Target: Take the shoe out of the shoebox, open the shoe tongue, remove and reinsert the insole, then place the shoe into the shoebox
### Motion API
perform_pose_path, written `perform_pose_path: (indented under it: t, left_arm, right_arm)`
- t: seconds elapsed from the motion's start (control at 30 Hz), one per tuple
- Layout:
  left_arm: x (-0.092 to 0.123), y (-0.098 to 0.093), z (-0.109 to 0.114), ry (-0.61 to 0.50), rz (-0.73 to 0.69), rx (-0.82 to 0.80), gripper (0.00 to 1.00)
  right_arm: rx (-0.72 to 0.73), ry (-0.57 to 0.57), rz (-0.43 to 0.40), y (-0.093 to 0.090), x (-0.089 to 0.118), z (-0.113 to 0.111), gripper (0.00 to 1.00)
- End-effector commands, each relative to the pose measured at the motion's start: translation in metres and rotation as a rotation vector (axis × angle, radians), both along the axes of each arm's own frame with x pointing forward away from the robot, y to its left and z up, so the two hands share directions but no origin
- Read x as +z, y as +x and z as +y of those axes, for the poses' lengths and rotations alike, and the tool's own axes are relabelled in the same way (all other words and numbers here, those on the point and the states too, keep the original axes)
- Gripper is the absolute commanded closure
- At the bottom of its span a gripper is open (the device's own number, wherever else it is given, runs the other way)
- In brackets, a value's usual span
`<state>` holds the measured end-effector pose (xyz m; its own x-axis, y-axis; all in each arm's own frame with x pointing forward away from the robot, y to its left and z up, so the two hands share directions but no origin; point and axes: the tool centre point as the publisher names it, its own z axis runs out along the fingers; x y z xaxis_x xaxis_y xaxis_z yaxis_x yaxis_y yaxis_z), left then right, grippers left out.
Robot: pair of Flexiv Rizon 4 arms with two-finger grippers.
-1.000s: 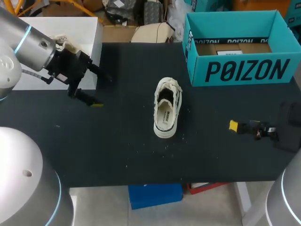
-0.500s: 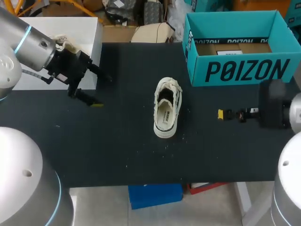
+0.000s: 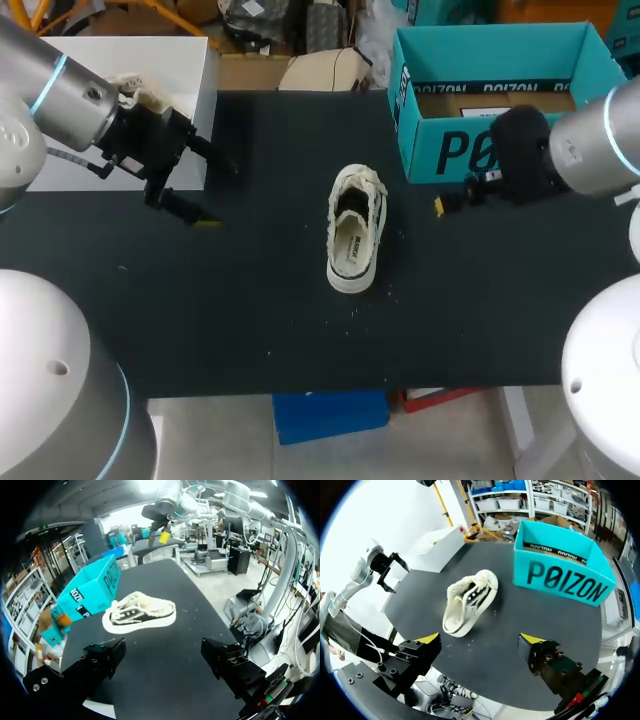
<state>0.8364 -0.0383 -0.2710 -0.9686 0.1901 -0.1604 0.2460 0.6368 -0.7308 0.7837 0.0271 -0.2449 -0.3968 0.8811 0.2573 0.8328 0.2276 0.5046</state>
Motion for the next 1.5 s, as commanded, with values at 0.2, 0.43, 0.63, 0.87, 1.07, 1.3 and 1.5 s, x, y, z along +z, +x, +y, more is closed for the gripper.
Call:
perform_pose_path:
  t: [0.2, 0.43, 0.63, 0.87, 1.07, 1.3, 1.5]
  left_arm:
    - [0.0, 0.0, 0.0, 0.004, 0.0, 0.0, 0.0]
    - [0.0, 0.0, 0.0, 0.004, 0.0, 0.0, 0.0]
    - [0.0, 0.0, 0.0, 0.004, 0.0, 0.0, 0.0]
    - [0.0, 0.0, 0.0, 0.004, 0.0, 0.0, 0.0]
    - [0.0, 0.0, 0.0, 0.004, 0.0, 0.0, 0.0]
    - [0.0, 0.0, 0.0, 0.004, 0.0, 0.0, 0.0]
    - [0.0, 0.0, 0.0, 0.004, 0.0, 0.0, 0.0]
  right_arm:
    - [-0.074, -0.327, 0.126, 0.052, -0.05, 0.029, 0.0]
    - [-0.143, -0.342, 0.122, 0.059, -0.064, 0.041, 0.0]
    - [-0.175, -0.313, 0.116, 0.067, -0.075, 0.062, 0.25]
    - [-0.194, -0.292, 0.131, 0.079, -0.091, 0.079, 0.29]
    - [-0.215, -0.276, 0.149, 0.087, -0.102, 0.088, 0.4]
    - [-0.225, -0.263, 0.164, 0.094, -0.114, 0.094, 0.46]
    - [-0.227, -0.258, 0.184, 0.099, -0.122, 0.096, 0.52]
